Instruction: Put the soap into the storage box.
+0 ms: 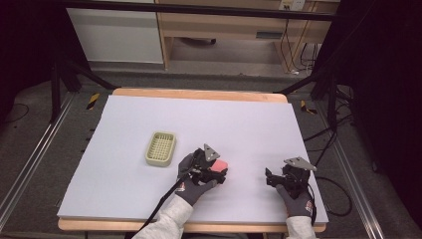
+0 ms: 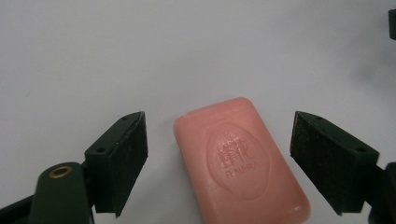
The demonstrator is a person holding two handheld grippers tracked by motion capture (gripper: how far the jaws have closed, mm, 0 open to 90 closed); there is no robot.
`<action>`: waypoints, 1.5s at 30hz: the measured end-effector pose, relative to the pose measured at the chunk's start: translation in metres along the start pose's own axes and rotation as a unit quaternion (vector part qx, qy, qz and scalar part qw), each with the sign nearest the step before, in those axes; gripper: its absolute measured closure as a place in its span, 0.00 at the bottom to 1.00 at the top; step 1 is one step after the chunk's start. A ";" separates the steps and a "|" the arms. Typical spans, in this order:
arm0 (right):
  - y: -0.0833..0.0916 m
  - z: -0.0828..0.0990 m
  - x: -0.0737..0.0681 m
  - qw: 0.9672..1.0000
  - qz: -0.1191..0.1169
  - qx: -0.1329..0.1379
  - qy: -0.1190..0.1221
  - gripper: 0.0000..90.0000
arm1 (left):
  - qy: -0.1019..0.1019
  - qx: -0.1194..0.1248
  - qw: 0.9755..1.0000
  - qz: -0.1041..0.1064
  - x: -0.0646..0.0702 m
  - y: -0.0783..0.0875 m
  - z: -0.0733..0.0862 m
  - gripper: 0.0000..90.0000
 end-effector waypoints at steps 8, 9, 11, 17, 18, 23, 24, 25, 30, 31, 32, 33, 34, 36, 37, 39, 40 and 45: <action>0.000 0.000 0.000 1.000 0.000 -0.001 0.000 0.08 | -0.002 -0.010 1.000 -0.002 0.002 -0.005 0.001 0.20; 0.000 0.000 0.000 1.000 0.000 -0.003 -0.001 0.08 | -0.002 -0.011 1.000 -0.002 0.002 -0.007 0.002 0.20; 0.000 0.000 0.000 1.000 0.000 -0.002 -0.001 0.08 | -0.004 -0.013 1.000 -0.003 0.003 -0.008 0.002 0.20; 0.000 0.000 0.000 1.000 -0.001 -0.003 -0.001 0.08 | -0.006 -0.023 1.000 -0.006 0.005 -0.013 0.004 0.20; 0.000 0.000 0.000 1.000 -0.001 -0.003 -0.002 0.08 | -0.006 -0.023 1.000 -0.009 0.005 -0.014 0.005 0.20; -0.001 0.000 -0.001 1.000 -0.002 -0.004 -0.002 0.08 | -0.010 -0.030 0.999 -0.014 0.005 -0.016 0.006 0.22; -0.001 0.000 0.000 1.000 -0.001 -0.004 -0.001 0.08 | -0.009 -0.030 0.999 -0.012 0.005 -0.016 0.006 0.23; -0.001 0.000 0.000 1.000 -0.001 -0.004 -0.001 0.08 | -0.008 -0.031 0.999 -0.012 0.005 -0.017 0.006 0.23; -0.001 0.000 -0.001 1.000 -0.002 -0.005 -0.001 0.08 | -0.009 -0.031 0.999 -0.013 0.006 -0.018 0.007 0.25; -0.001 0.000 -0.001 1.000 -0.002 -0.005 -0.002 0.08 | -0.011 -0.034 0.999 -0.013 0.006 -0.017 0.007 0.26; -0.001 0.000 -0.001 1.000 -0.002 -0.005 -0.002 0.08 | -0.010 -0.035 0.999 -0.011 0.007 -0.018 0.008 0.26; -0.001 0.000 -0.001 1.000 -0.002 -0.006 -0.002 0.08 | -0.010 -0.035 0.999 -0.011 0.007 -0.018 0.008 0.27; -0.001 0.000 -0.001 1.000 -0.002 -0.006 -0.002 0.08 | -0.009 -0.035 0.999 -0.012 0.007 -0.018 0.008 0.27; -0.001 0.000 -0.001 1.000 -0.002 -0.006 0.000 0.08 | -0.009 -0.037 0.999 -0.012 0.007 -0.018 0.009 0.27; -0.001 0.000 -0.001 1.000 -0.002 -0.006 0.000 0.08 | -0.007 -0.037 0.999 -0.012 0.007 -0.019 0.009 0.28; -0.001 0.000 -0.001 1.000 -0.002 -0.006 0.000 0.08 | -0.009 -0.041 0.999 -0.013 0.007 -0.018 0.009 0.30; -0.001 0.000 -0.001 1.000 -0.002 -0.006 -0.001 0.08 | -0.008 -0.042 0.999 -0.012 0.007 -0.018 0.009 0.32; -0.001 0.000 -0.001 1.000 -0.002 -0.006 0.000 0.08 | -0.014 -0.046 0.999 -0.015 0.007 -0.018 0.010 0.38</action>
Point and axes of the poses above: each handheld gripper's, and its own axes: y roughly backward along the jaws, z roughly out of its underside, x roughly to its right, the point moved 1 cm from there along -y, roughly forward along the jaws, and after that the axes turned 10 degrees about y, right-handed, at the moved point
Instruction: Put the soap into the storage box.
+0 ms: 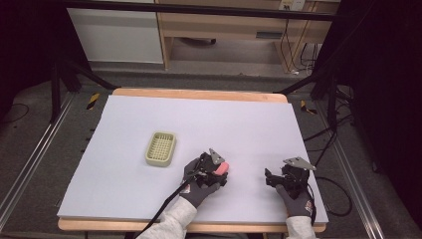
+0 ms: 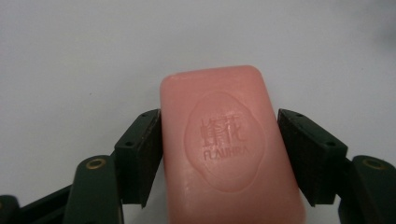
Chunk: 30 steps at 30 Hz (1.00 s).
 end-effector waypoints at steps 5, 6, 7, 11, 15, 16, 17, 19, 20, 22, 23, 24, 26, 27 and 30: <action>0.000 0.000 0.000 1.000 -0.001 -0.002 -0.001 0.08 | 0.004 -0.001 1.000 0.004 -0.001 0.000 0.000 0.41; 0.000 0.000 0.000 1.000 -0.001 -0.002 -0.001 0.08 | 0.004 -0.001 1.000 0.004 -0.001 0.000 0.000 0.41; 0.000 0.000 0.000 1.000 -0.001 -0.002 -0.001 0.08 | 0.004 -0.001 1.000 0.004 -0.001 0.000 0.000 0.41; 0.000 0.000 -0.001 1.000 -0.001 -0.002 -0.003 0.08 | 0.004 -0.004 1.000 0.007 -0.001 0.000 0.000 0.41; 0.000 0.000 -0.001 1.000 -0.001 -0.003 -0.002 0.08 | 0.004 -0.006 1.000 0.009 -0.002 -0.001 0.000 0.41; 0.000 0.000 -0.001 1.000 -0.001 -0.002 -0.002 0.08 | 0.004 -0.005 1.000 0.009 -0.002 -0.001 0.000 0.41; 0.000 0.000 -0.001 1.000 -0.001 -0.002 -0.003 0.08 | 0.001 -0.006 1.000 0.009 -0.002 -0.001 0.000 0.41; 0.000 0.000 -0.001 1.000 -0.001 -0.002 -0.003 0.08 | 0.002 -0.005 1.000 0.009 -0.002 -0.001 0.000 0.41; 0.000 0.000 -0.001 1.000 -0.001 -0.002 -0.004 0.08 | 0.001 -0.005 1.000 0.009 -0.002 0.000 0.000 0.41; 0.000 0.000 0.000 1.000 -0.001 -0.002 -0.003 0.08 | 0.001 -0.006 1.000 0.008 -0.002 0.000 0.000 0.41; 0.000 0.000 0.000 1.000 0.000 -0.002 -0.003 0.08 | 0.000 -0.006 1.000 0.008 -0.002 0.000 0.000 0.41; 0.000 0.000 0.000 1.000 0.000 -0.002 -0.003 0.08 | -0.002 -0.006 1.000 0.007 -0.001 0.000 0.000 0.41; 0.000 0.000 0.000 1.000 0.000 -0.002 -0.003 0.08 | -0.002 -0.007 1.000 0.008 -0.001 0.002 0.000 0.41; 0.000 0.000 0.000 1.000 0.001 -0.001 -0.004 0.08 | 0.001 -0.005 1.000 0.010 -0.001 0.003 0.000 0.41; 0.000 0.000 0.000 1.000 0.000 -0.002 -0.003 0.08 | 0.000 -0.002 1.000 0.014 -0.003 0.008 -0.002 0.41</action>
Point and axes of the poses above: each handheld gripper's, and its own axes: y roughly backward along the jaws, z roughly out of its underside, x roughly to its right, the point moved 1 cm from there along -y, roughly forward along the jaws, and after that the axes turned 10 degrees about y, right-handed, at the moved point
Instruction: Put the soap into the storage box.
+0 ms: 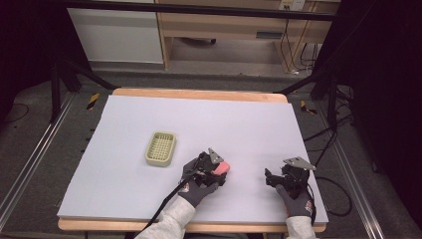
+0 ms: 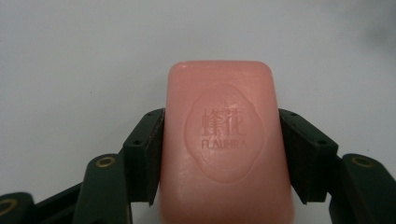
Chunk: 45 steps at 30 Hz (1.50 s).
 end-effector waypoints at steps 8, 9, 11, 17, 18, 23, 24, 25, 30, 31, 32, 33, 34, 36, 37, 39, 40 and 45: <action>0.000 0.000 0.000 1.000 0.001 0.001 -0.001 0.08 | -0.001 0.010 1.000 0.000 -0.004 0.015 -0.003 0.41; 0.000 0.000 0.000 1.000 0.001 0.001 -0.001 0.08 | 0.001 0.009 1.000 0.002 -0.004 0.017 -0.003 0.41; 0.001 0.000 0.000 1.000 0.001 0.000 -0.002 0.08 | 0.000 0.011 1.000 0.001 -0.006 0.020 -0.004 0.41; 0.000 0.000 0.000 1.000 0.002 0.000 -0.002 0.08 | 0.008 0.018 1.000 0.001 -0.016 0.032 -0.003 0.41; 0.000 0.000 0.000 1.000 0.002 0.000 -0.002 0.08 | 0.008 0.018 1.000 0.001 -0.016 0.032 -0.003 0.41; 0.000 0.000 0.001 1.000 0.001 0.000 -0.001 0.08 | 0.014 0.023 1.000 -0.003 -0.026 0.040 -0.001 0.41; 0.000 0.000 0.000 1.000 0.001 -0.001 -0.002 0.08 | 0.015 0.024 1.000 -0.004 -0.028 0.041 -0.001 0.41; 0.000 0.000 0.000 1.000 0.002 0.000 -0.002 0.08 | 0.018 0.025 1.000 -0.005 -0.030 0.043 0.000 0.41; 0.000 0.000 0.000 1.000 0.002 -0.001 -0.002 0.08 | 0.028 0.029 0.999 -0.008 -0.040 0.051 0.001 0.41; 0.000 0.000 0.000 1.000 0.002 -0.001 -0.002 0.08 | 0.028 0.030 0.999 -0.009 -0.042 0.053 0.001 0.41; 0.000 0.000 0.001 1.000 0.002 0.000 -0.001 0.08 | 0.029 0.030 0.999 -0.010 -0.043 0.054 0.001 0.41; 0.000 0.000 0.000 1.000 0.002 -0.001 -0.003 0.08 | 0.030 0.031 0.999 -0.011 -0.045 0.056 0.002 0.41; 0.000 0.000 0.000 1.000 0.002 -0.001 -0.004 0.08 | 0.029 0.032 0.999 -0.012 -0.047 0.058 0.002 0.41; 0.000 0.000 0.000 1.000 0.002 -0.001 -0.003 0.08 | 0.031 0.033 0.999 -0.014 -0.049 0.061 0.004 0.41; 0.000 0.000 0.001 1.000 0.002 -0.001 -0.002 0.08 | 0.031 0.033 0.999 -0.015 -0.051 0.063 0.005 0.41; 0.000 0.000 0.000 1.000 0.003 -0.001 -0.004 0.08 | 0.035 0.034 0.999 -0.016 -0.055 0.066 0.005 0.41; 0.000 0.000 0.000 1.000 0.002 -0.002 -0.004 0.08 | 0.035 0.034 0.999 -0.017 -0.056 0.067 0.005 0.41; 0.000 0.000 0.001 1.000 0.003 -0.001 -0.005 0.08 | 0.041 0.039 0.998 -0.021 -0.064 0.077 0.009 0.41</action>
Point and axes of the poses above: each handheld gripper's, and its own axes: y roughly backward along the jaws, z roughly out of its underside, x roughly to its right, the point moved 1 cm from there along -y, roughly forward along the jaws, and after that the axes turned 10 degrees about y, right-handed, at the moved point
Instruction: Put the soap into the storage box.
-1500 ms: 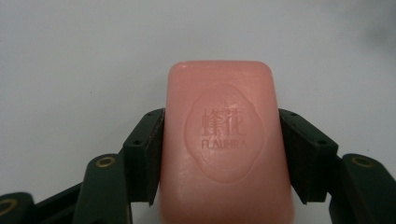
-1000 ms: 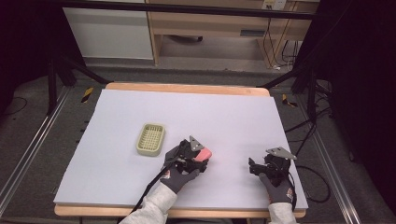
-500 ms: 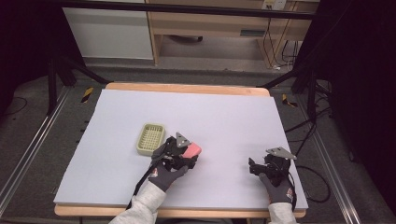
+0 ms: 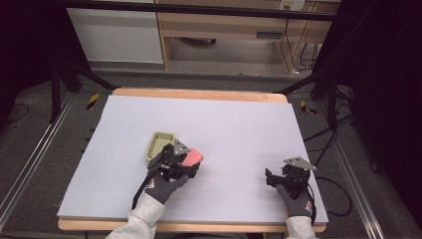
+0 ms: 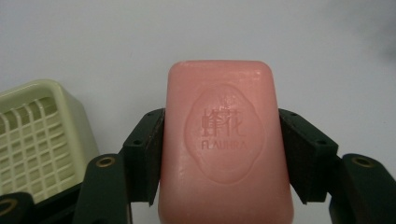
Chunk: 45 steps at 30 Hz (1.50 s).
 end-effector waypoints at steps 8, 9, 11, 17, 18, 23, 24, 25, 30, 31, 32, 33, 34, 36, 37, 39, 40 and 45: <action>0.000 0.000 0.000 1.000 0.000 -0.001 0.002 0.08 | 0.010 0.014 1.000 -0.010 -0.014 0.014 0.004 0.41; 0.000 0.000 0.000 1.000 0.000 -0.001 0.002 0.08 | 0.013 0.015 1.000 -0.011 -0.016 0.017 0.005 0.41; 0.000 0.000 0.000 1.000 0.000 0.000 0.003 0.08 | 0.017 0.018 1.000 -0.012 -0.019 0.020 0.005 0.41; 0.001 0.000 -0.001 1.000 -0.002 0.002 0.005 0.08 | 0.032 0.025 0.999 -0.015 -0.034 0.028 0.004 0.41; 0.001 0.000 -0.001 1.000 -0.002 0.003 0.003 0.08 | 0.036 0.027 0.999 -0.016 -0.036 0.029 0.004 0.41; 0.001 0.000 -0.001 1.000 -0.003 0.002 0.006 0.08 | 0.046 0.030 0.998 -0.022 -0.046 0.032 0.004 0.41; 0.001 0.000 -0.001 1.000 -0.003 0.003 0.006 0.08 | 0.045 0.028 0.998 -0.023 -0.047 0.032 0.004 0.41; 0.001 0.000 -0.001 1.000 -0.003 0.003 0.006 0.08 | 0.048 0.030 0.998 -0.024 -0.048 0.032 0.004 0.41; 0.001 -0.001 -0.002 1.000 -0.003 0.003 0.006 0.08 | 0.050 0.030 0.998 -0.028 -0.052 0.034 0.002 0.41; 0.001 -0.001 -0.002 1.000 -0.003 0.002 0.006 0.08 | 0.052 0.032 0.998 -0.028 -0.053 0.034 0.002 0.41; 0.001 -0.001 -0.002 1.000 -0.003 0.002 0.006 0.08 | 0.055 0.034 0.998 -0.028 -0.054 0.035 0.002 0.41; 0.001 -0.001 -0.002 1.000 -0.003 0.003 0.006 0.08 | 0.057 0.035 0.997 -0.030 -0.056 0.035 0.001 0.41; 0.001 -0.001 -0.002 1.000 -0.002 0.003 0.006 0.08 | 0.059 0.036 0.997 -0.031 -0.058 0.036 0.001 0.41; 0.001 -0.001 -0.002 1.000 -0.003 0.002 0.006 0.08 | 0.061 0.037 0.997 -0.033 -0.061 0.037 0.001 0.41; 0.001 -0.001 -0.002 1.000 -0.003 0.003 0.005 0.08 | 0.062 0.037 0.997 -0.033 -0.062 0.037 0.000 0.41; 0.001 -0.001 -0.002 1.000 -0.003 0.002 0.006 0.08 | 0.065 0.039 0.996 -0.036 -0.065 0.037 -0.001 0.41; 0.001 -0.001 -0.002 1.000 -0.002 0.002 0.006 0.08 | 0.065 0.039 0.996 -0.037 -0.066 0.038 -0.001 0.41; 0.000 -0.001 -0.002 1.000 -0.003 0.002 0.009 0.08 | 0.069 0.041 0.996 -0.041 -0.070 0.036 -0.002 0.41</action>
Point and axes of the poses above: each handheld gripper's, and its own axes: y roughly backward along the jaws, z roughly out of its underside, x roughly to its right, the point moved 1 cm from there along -y, roughly forward along the jaws, and after that the axes turned 10 degrees about y, right-handed, at the moved point
